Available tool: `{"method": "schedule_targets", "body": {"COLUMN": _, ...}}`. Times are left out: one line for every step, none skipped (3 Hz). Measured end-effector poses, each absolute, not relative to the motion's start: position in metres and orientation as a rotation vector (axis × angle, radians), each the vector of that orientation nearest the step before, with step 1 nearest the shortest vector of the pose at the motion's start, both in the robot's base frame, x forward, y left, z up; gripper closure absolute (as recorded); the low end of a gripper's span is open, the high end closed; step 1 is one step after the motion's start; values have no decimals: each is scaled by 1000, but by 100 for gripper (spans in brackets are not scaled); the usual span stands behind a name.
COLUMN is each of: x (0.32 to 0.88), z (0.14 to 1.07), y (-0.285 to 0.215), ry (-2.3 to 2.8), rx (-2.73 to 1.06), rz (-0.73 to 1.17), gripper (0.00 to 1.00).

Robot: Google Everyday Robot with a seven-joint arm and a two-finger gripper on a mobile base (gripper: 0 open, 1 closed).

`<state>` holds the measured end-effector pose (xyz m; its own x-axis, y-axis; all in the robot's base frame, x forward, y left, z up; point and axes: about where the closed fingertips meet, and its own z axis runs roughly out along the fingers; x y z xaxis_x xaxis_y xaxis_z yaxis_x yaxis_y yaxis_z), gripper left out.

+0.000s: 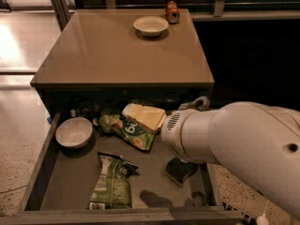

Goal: Pick green jalapeno chip bag from top drawer and place on counter

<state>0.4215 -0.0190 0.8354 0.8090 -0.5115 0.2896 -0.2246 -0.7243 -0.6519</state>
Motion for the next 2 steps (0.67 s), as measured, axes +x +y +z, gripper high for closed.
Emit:
{"method": "schedule_targets", "body": {"x": 414, "z": 824, "y": -5, "ry": 429, "rx": -2480, "rz": -633, "gripper": 0}}
{"method": "schedule_targets", "body": {"x": 409, "z": 813, "y": 14, "ry": 332, "rx": -2540, "rz": -618, "gripper": 0}}
